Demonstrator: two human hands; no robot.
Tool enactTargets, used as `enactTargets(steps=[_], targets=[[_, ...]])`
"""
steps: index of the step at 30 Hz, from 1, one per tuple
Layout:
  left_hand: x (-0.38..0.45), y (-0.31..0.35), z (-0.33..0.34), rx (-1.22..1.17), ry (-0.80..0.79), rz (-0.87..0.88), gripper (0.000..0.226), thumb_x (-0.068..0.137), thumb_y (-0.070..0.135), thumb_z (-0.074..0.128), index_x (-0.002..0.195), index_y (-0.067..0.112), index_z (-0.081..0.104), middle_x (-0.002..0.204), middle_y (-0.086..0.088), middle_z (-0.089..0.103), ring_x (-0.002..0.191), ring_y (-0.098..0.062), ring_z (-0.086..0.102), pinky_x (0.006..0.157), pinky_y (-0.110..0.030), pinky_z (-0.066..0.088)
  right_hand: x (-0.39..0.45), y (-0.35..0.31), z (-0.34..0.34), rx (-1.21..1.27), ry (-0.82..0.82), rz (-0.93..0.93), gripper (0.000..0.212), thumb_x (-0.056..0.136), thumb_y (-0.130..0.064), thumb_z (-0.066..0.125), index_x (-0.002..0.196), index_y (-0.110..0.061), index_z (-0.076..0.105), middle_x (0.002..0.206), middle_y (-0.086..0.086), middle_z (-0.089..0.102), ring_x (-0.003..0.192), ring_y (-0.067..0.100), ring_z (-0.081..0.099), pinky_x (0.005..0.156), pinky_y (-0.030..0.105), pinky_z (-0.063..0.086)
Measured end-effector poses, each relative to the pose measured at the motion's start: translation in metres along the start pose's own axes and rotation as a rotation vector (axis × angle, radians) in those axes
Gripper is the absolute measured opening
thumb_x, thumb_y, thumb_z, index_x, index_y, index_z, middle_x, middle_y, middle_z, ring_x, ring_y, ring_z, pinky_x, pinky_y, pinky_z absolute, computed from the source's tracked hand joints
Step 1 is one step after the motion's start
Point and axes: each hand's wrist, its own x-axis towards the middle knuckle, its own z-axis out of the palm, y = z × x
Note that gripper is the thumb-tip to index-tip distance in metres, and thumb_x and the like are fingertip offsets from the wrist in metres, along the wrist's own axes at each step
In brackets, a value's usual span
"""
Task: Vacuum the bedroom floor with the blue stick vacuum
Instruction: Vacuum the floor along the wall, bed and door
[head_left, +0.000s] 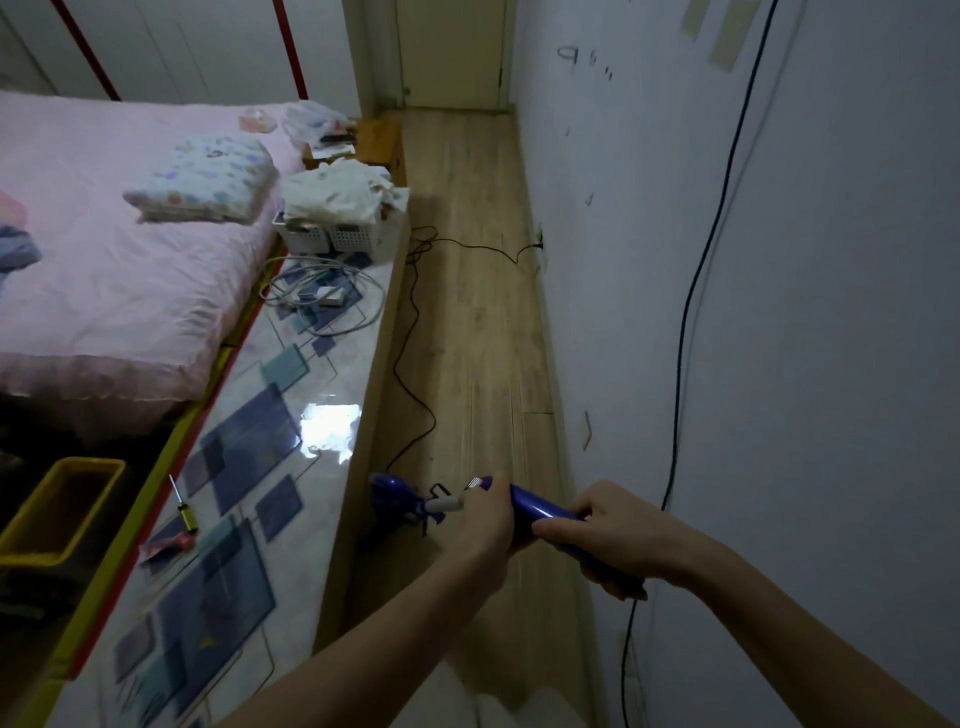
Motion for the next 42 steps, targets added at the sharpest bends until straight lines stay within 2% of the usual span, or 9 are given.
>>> enactTargets(steps=[5, 12, 17, 23, 29, 31, 34, 37, 42], targets=[[0.003, -0.006, 0.008, 0.156, -0.086, 0.053, 0.025, 0.100, 0.017, 0.043, 0.104, 0.021, 0.018, 0.096, -0.010, 0.046, 0.089, -0.021, 0.053, 0.087, -0.035, 0.048, -0.012, 0.010, 0.011, 0.067, 0.100, 0.004, 0.040, 0.095, -0.041, 0.054, 0.093, -0.002, 0.062, 0.060, 0.003, 0.058, 0.048, 0.015, 0.055, 0.050, 0.023, 0.048], [0.028, -0.008, 0.010, 0.473, -0.227, 0.154, 0.022, 0.099, 0.016, 0.045, 0.111, 0.019, 0.027, 0.122, -0.019, 0.049, 0.109, -0.031, 0.056, 0.085, -0.038, 0.052, -0.012, 0.022, 0.047, 0.368, 0.330, 0.109, 0.039, 0.095, -0.036, 0.058, 0.085, 0.002, 0.064, 0.051, 0.003, 0.055, 0.037, 0.014, 0.052, 0.039, 0.022, 0.043], [0.054, -0.005, 0.003, 0.651, -0.304, 0.177, 0.008, 0.095, 0.015, 0.047, 0.099, 0.009, 0.044, 0.092, -0.011, 0.051, 0.075, -0.018, 0.051, 0.069, -0.027, 0.048, 0.007, 0.016, 0.076, 0.588, 0.457, 0.206, 0.035, 0.095, -0.034, 0.058, 0.074, -0.006, 0.058, 0.053, 0.007, 0.056, 0.033, 0.012, 0.050, 0.036, 0.022, 0.041], [0.077, 0.001, 0.004, 0.646, -0.315, 0.190, 0.006, 0.094, 0.011, 0.047, 0.096, 0.011, 0.042, 0.084, -0.007, 0.047, 0.070, -0.017, 0.047, 0.066, -0.027, 0.046, 0.020, 0.007, 0.065, 0.586, 0.433, 0.222, 0.031, 0.095, -0.032, 0.058, 0.084, -0.004, 0.063, 0.050, 0.002, 0.055, 0.035, 0.011, 0.049, 0.038, 0.022, 0.041], [0.076, 0.024, 0.023, 0.406, -0.314, 0.090, 0.029, 0.096, 0.017, 0.047, 0.122, 0.013, 0.034, 0.099, -0.010, 0.051, 0.083, -0.018, 0.055, 0.075, -0.032, 0.051, 0.015, -0.014, 0.004, 0.312, 0.314, 0.172, 0.041, 0.096, -0.038, 0.053, 0.100, 0.002, 0.063, 0.062, 0.012, 0.058, 0.040, 0.015, 0.053, 0.042, 0.024, 0.045], [0.083, 0.029, 0.014, 0.387, -0.261, 0.061, 0.060, 0.093, 0.022, 0.051, 0.144, 0.006, 0.023, 0.097, -0.010, 0.054, 0.079, -0.018, 0.057, 0.065, -0.030, 0.053, 0.021, -0.025, 0.005, 0.282, 0.258, 0.164, 0.042, 0.096, -0.039, 0.053, 0.100, 0.002, 0.062, 0.060, 0.010, 0.059, 0.040, 0.014, 0.054, 0.042, 0.023, 0.045], [0.087, 0.030, -0.008, 0.379, -0.170, 0.017, 0.071, 0.093, 0.026, 0.054, 0.150, 0.008, 0.015, 0.109, -0.014, 0.059, 0.084, -0.020, 0.063, 0.052, -0.023, 0.051, 0.025, -0.034, 0.023, 0.308, 0.216, 0.173, 0.039, 0.096, -0.039, 0.054, 0.087, -0.002, 0.062, 0.052, 0.002, 0.057, 0.039, 0.012, 0.054, 0.041, 0.021, 0.045], [0.083, 0.034, -0.023, 0.339, -0.144, -0.061, 0.063, 0.090, 0.029, 0.058, 0.142, 0.009, 0.029, 0.117, -0.017, 0.058, 0.086, -0.020, 0.063, 0.050, -0.023, 0.051, 0.023, -0.043, 0.038, 0.381, 0.233, 0.238, 0.041, 0.095, -0.042, 0.055, 0.090, -0.001, 0.062, 0.051, 0.002, 0.058, 0.041, 0.014, 0.055, 0.041, 0.022, 0.046], [0.062, 0.033, -0.047, 0.440, -0.129, -0.139, 0.016, 0.094, 0.023, 0.051, 0.090, 0.008, 0.047, 0.084, -0.010, 0.051, 0.071, -0.017, 0.052, 0.061, -0.028, 0.046, 0.019, -0.055, 0.063, 0.453, 0.172, 0.323, 0.046, 0.095, -0.042, 0.056, 0.098, 0.004, 0.060, 0.051, 0.005, 0.058, 0.034, 0.013, 0.052, 0.037, 0.022, 0.042]])
